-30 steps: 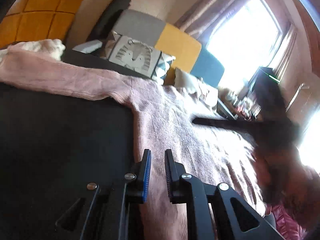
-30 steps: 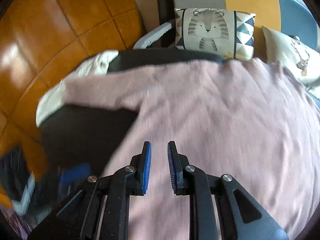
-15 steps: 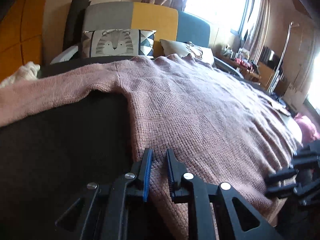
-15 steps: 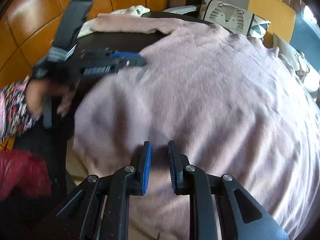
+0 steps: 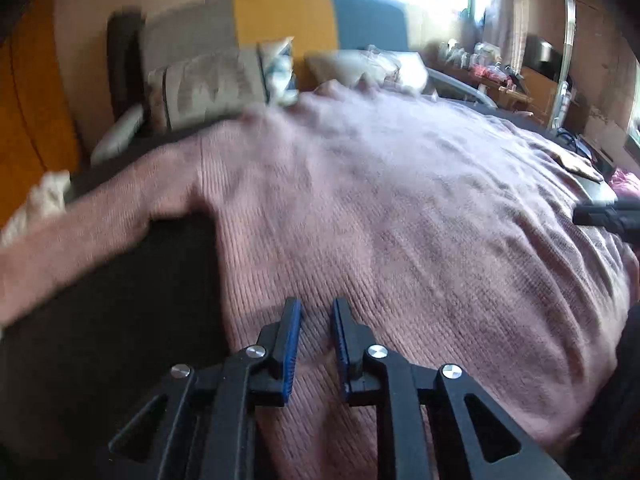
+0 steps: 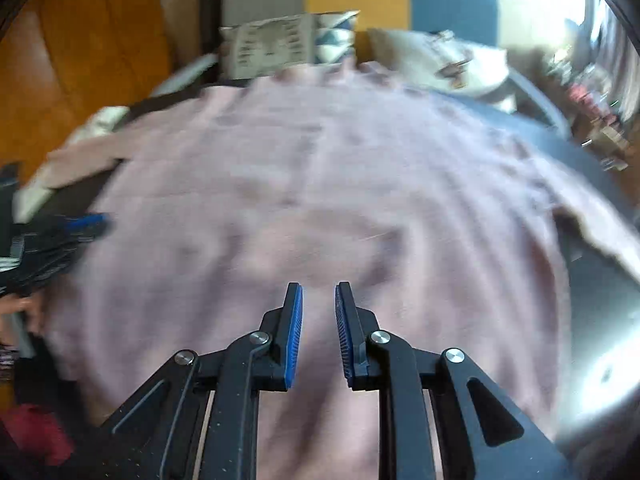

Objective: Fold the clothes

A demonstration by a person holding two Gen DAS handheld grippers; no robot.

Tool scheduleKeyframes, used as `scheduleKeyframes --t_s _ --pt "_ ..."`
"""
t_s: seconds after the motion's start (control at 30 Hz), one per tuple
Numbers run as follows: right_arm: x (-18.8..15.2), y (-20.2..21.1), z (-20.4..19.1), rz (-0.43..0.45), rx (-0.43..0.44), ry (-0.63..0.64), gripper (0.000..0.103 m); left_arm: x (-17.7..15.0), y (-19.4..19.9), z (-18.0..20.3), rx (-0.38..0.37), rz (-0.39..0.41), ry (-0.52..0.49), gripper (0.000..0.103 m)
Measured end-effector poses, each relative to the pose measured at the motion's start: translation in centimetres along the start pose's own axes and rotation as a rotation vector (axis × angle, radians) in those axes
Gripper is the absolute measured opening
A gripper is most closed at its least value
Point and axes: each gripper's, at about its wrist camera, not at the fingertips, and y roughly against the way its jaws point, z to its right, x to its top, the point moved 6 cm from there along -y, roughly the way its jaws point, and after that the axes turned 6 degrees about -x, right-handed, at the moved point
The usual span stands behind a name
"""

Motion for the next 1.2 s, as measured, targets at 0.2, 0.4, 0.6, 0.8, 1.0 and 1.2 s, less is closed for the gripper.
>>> scheduleKeyframes --t_s 0.2,0.4,0.6,0.8,1.0,1.2 --pt "1.1 -4.1 4.9 -0.034 -0.092 -0.071 0.021 0.3 -1.0 -1.6 0.044 -0.009 -0.016 0.022" --pt "3.8 -6.3 5.3 0.003 -0.084 -0.077 0.021 2.8 -3.1 -2.6 0.152 -0.029 -0.067 0.022" --pt "6.7 -8.3 5.9 0.028 -0.047 -0.118 0.021 4.8 -4.2 -4.2 0.153 -0.051 -0.066 0.022" --pt "5.8 -4.1 2.6 0.037 0.074 -0.085 0.021 4.8 -1.4 -2.4 -0.012 0.003 -0.057 0.020" --pt "-0.5 -3.2 -3.3 -0.043 0.102 0.109 0.022 -1.1 0.7 2.8 -0.113 -0.079 -0.261 0.021" --pt "-3.0 1.1 -7.8 0.049 0.156 0.191 0.023 -4.1 3.4 0.7 -0.208 -0.076 -0.149 0.020"
